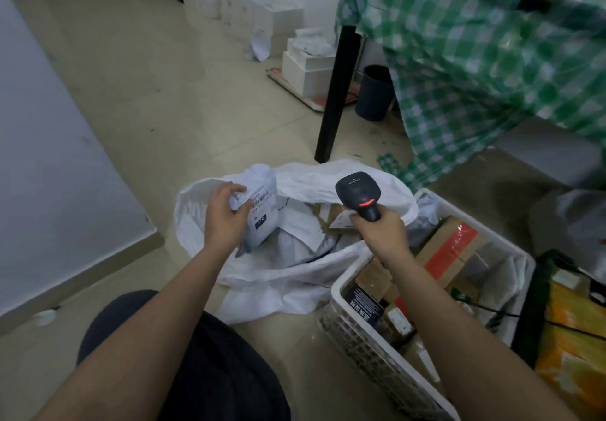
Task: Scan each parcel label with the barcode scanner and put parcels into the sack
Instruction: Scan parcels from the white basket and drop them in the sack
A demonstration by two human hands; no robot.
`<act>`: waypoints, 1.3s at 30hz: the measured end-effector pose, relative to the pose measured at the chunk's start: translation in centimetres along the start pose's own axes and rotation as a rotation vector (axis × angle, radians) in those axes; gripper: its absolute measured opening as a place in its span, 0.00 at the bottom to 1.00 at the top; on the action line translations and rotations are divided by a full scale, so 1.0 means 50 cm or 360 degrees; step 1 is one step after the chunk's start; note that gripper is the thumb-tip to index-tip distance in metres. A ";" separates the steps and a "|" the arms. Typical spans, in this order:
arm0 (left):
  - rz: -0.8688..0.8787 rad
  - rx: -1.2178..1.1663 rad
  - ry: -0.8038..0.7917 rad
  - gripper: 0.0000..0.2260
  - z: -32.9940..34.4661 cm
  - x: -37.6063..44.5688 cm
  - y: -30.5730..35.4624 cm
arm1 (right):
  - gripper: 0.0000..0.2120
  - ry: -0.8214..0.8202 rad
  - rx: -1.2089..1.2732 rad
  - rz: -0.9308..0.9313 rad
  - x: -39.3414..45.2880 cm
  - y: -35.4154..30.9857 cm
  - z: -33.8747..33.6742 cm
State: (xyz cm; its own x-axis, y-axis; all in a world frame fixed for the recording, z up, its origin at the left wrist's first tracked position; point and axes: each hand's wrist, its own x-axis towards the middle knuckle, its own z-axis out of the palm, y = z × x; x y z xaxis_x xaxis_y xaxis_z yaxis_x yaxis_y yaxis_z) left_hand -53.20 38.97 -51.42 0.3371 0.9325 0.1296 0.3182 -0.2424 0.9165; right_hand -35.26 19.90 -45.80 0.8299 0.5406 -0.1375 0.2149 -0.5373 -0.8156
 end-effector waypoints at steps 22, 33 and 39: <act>-0.0649 0.0620 -0.1061 0.23 0.210 0.109 -0.269 | 0.06 -0.0129 -0.0251 -0.0129 0.198 -0.014 0.147; -0.0284 -0.0161 -0.0577 0.08 0.211 -0.052 -0.024 | 0.07 0.0134 -0.0032 0.0146 0.061 0.083 -0.055; -0.0014 -0.0186 -0.0989 0.01 0.323 -0.217 0.091 | 0.08 0.0370 0.0149 0.0429 -0.038 0.220 -0.185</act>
State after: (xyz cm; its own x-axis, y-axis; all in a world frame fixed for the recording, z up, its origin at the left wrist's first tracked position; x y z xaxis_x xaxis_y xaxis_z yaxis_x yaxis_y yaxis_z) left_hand -41.12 23.43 -54.74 0.7978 0.5963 -0.0896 0.2359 -0.1719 0.9565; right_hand -29.70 7.01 -49.32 0.9475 0.2203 -0.2318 -0.0665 -0.5732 -0.8167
